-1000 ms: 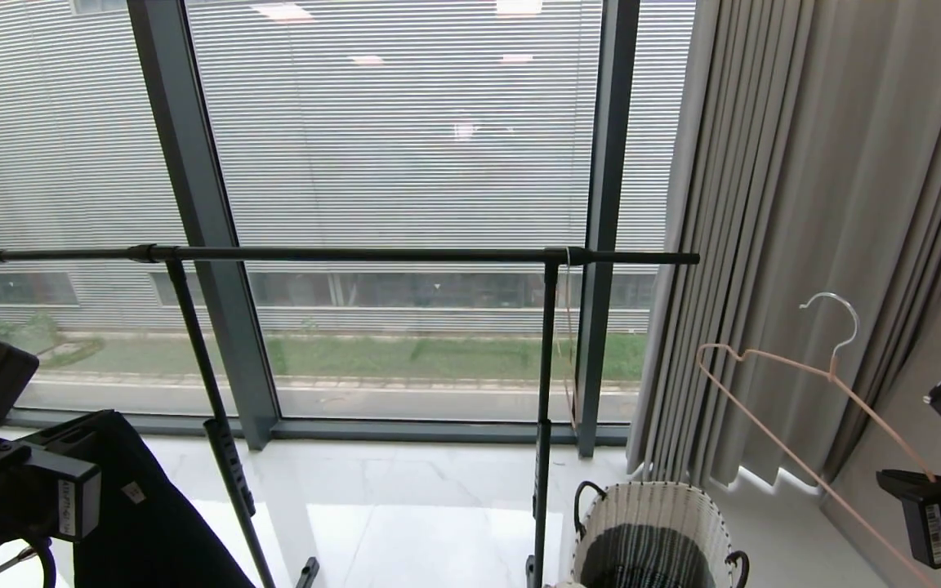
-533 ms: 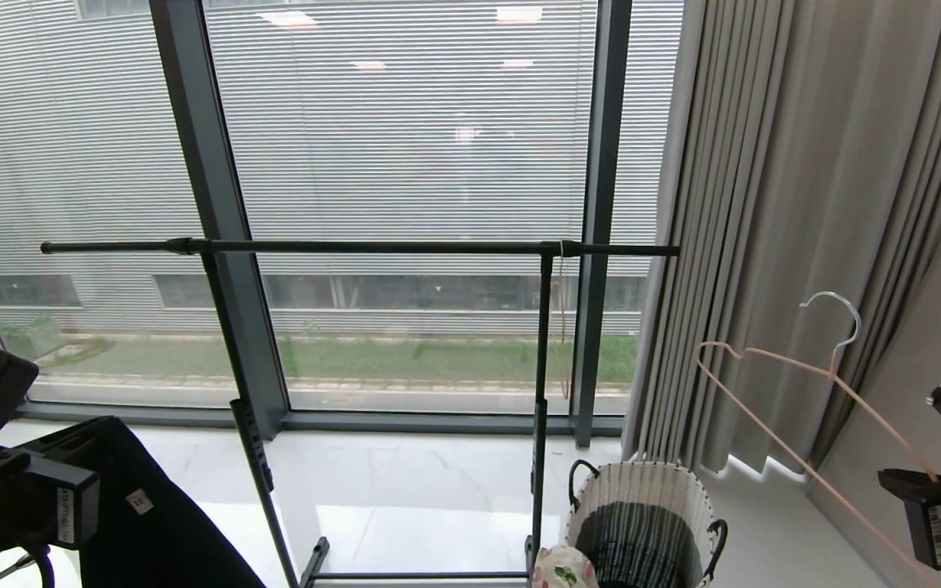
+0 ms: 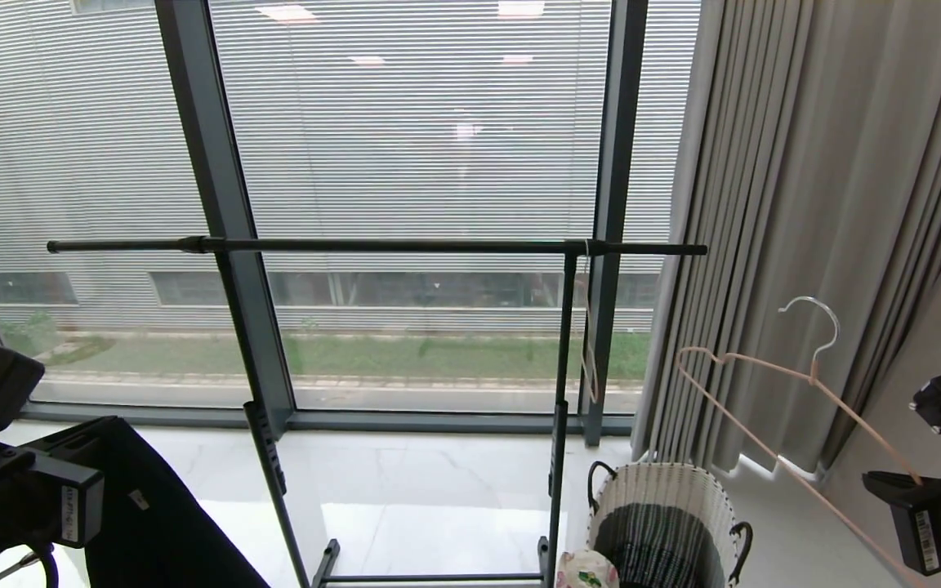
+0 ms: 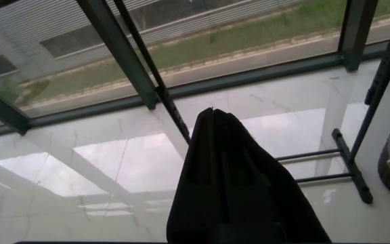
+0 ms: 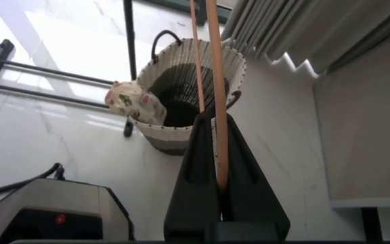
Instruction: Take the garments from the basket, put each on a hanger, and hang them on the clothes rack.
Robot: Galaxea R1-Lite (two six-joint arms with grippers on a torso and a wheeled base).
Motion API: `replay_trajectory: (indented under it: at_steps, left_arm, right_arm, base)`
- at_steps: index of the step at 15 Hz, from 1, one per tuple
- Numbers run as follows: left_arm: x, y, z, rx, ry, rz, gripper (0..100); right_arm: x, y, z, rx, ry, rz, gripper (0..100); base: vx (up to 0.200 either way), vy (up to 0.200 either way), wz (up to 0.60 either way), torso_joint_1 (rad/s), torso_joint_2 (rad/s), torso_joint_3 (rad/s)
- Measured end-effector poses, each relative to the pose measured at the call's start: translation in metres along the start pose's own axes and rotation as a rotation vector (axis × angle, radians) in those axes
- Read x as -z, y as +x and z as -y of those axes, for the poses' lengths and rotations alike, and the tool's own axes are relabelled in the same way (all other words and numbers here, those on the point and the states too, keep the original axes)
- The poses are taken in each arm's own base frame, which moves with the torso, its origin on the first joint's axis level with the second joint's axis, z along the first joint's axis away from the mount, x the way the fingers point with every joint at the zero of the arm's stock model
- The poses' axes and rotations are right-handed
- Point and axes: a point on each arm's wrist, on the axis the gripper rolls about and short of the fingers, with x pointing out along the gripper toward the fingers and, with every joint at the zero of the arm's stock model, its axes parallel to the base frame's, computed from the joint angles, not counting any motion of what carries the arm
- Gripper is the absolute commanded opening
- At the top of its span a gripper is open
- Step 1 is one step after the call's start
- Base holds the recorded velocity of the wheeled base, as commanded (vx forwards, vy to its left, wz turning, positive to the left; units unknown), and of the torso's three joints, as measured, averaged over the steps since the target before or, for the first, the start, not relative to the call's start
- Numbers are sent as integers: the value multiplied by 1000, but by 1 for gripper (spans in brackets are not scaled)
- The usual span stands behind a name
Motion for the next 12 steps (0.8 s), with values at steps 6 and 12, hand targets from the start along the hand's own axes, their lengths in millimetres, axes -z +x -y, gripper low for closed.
replay_trajectory:
  at_steps: [6,12]
  left_arm:
    - [0,0,0,1,3,0,0]
    - [-1,1,0,2,3,-1,0]
  right_arm:
    - [-1,-1,-7,-42,-29,4,0]
    - [-5,0,-13,-71,-46,14,0]
  base:
    - [0,200,0,4,1,3]
    - [0,200,0,4,0,1]
